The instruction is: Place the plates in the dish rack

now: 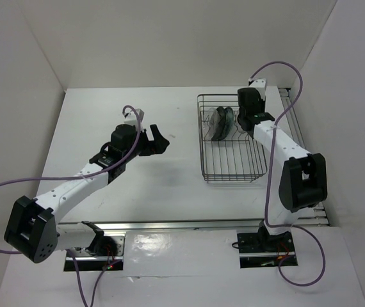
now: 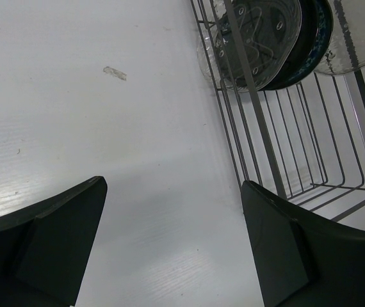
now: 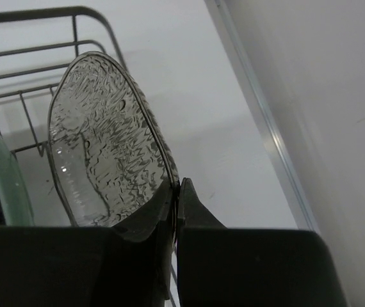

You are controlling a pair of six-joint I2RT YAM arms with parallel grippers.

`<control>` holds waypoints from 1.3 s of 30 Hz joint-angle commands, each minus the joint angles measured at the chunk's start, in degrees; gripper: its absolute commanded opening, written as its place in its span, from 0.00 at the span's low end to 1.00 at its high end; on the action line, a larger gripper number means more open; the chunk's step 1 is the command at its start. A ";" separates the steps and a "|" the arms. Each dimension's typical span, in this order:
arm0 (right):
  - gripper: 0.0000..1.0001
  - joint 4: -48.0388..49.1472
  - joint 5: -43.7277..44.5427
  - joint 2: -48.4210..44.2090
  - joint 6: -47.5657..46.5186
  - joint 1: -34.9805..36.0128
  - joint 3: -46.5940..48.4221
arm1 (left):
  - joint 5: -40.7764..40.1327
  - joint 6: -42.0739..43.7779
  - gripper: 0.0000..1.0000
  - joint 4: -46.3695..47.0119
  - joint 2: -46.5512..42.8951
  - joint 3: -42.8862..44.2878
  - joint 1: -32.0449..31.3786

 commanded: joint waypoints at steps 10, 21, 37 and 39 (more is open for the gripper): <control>0.20 -0.25 -0.20 3.47 2.50 -0.21 3.78 | 0.97 1.49 1.00 3.39 0.06 -0.07 -0.20; 0.92 0.45 -1.35 1.72 4.08 -0.21 4.83 | 0.97 2.02 1.00 3.40 0.59 -0.07 -0.20; 1.00 -11.67 -22.88 -21.03 14.80 1.01 4.06 | -13.96 -7.91 1.00 -32.26 5.95 25.92 -1.95; 1.00 -11.68 -24.64 -25.25 16.03 1.02 0.02 | -18.68 -7.30 1.00 -40.43 6.56 33.31 -4.59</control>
